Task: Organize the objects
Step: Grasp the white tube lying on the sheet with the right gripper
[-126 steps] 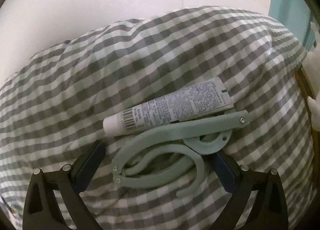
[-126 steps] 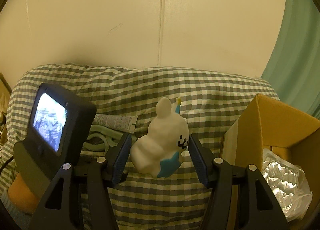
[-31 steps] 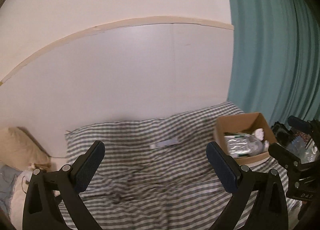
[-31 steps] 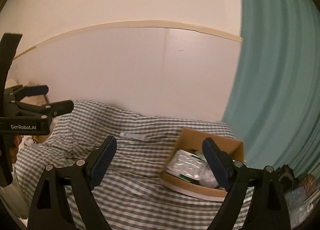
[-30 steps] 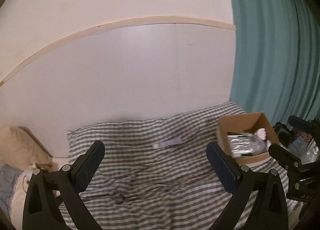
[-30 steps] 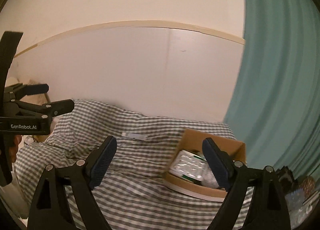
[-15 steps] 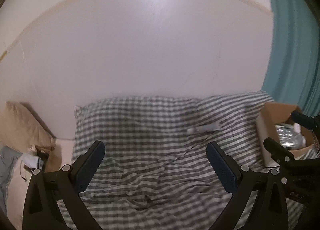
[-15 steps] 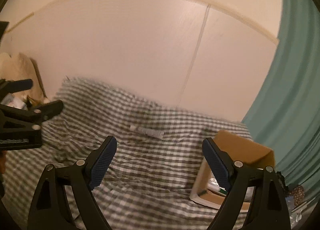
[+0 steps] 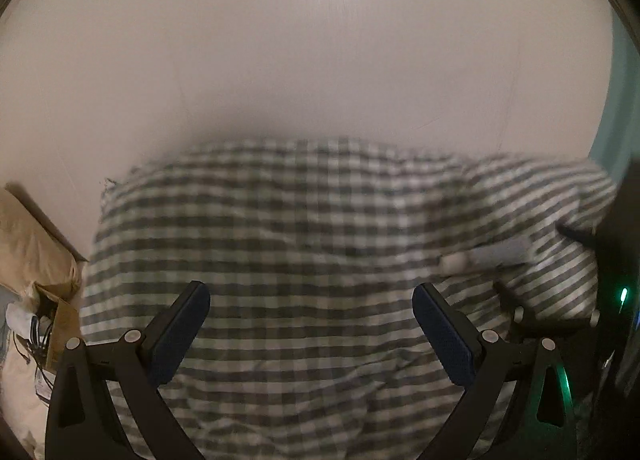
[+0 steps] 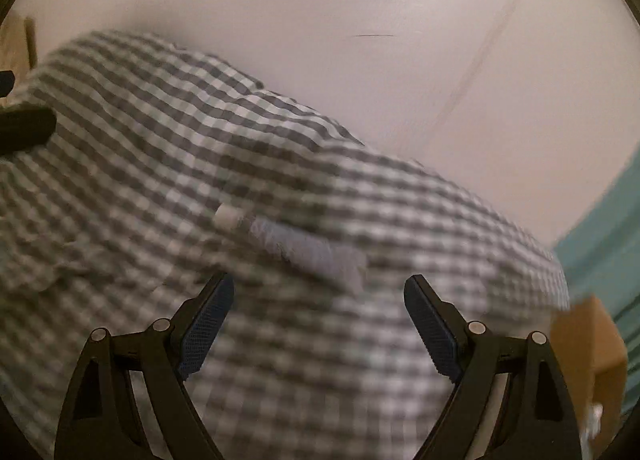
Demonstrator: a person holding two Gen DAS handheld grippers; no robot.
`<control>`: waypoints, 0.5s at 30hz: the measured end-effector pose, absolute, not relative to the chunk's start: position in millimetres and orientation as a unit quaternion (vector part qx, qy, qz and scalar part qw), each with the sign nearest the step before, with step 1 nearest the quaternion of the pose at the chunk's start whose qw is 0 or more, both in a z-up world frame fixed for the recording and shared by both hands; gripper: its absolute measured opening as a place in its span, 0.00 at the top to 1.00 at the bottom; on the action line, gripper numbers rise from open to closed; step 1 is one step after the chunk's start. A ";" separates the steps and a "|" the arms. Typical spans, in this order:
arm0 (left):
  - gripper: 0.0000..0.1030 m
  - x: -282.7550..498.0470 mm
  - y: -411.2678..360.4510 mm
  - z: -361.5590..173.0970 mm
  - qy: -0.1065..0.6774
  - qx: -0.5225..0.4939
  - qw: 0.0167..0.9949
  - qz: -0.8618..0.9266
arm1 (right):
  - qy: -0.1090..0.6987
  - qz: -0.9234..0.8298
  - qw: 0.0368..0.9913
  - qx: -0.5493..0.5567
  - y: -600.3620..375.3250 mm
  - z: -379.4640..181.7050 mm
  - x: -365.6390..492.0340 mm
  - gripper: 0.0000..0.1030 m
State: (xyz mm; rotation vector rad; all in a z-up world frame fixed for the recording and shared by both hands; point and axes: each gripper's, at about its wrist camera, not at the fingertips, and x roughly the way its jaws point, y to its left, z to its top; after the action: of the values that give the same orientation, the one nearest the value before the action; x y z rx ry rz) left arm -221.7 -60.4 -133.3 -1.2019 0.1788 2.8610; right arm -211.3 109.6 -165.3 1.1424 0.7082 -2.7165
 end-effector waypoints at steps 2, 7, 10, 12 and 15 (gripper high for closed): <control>0.00 -229.6 -61.2 -147.5 0.056 -0.401 0.013 0.914 | 0.259 -0.894 0.068 0.359 101.2 -174.0 -225.2 0.15; 0.00 -233.9 -65.8 -159.1 0.051 -0.414 0.010 0.909 | 0.291 -0.870 0.120 0.380 90.2 -208.4 -252.3 0.24; 0.00 -225.9 -71.3 -158.9 0.044 -0.413 0.007 0.910 | 0.278 -0.862 0.124 0.405 92.1 -216.4 -257.0 0.48; 0.00 -217.4 -73.2 -157.4 0.043 -0.413 0.004 0.910 | 0.254 -0.861 0.130 0.421 94.3 -206.7 -250.4 0.72; 0.00 -200.1 -72.6 -150.4 0.050 -0.417 0.005 0.907 | 0.223 -0.862 0.135 0.434 100.1 -190.2 -235.0 0.87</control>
State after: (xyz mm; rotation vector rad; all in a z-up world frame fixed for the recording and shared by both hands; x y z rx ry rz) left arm -200.1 -72.6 -150.4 -1.3061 0.1560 2.8418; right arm -235.0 100.1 -190.2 1.2571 0.6463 -2.4987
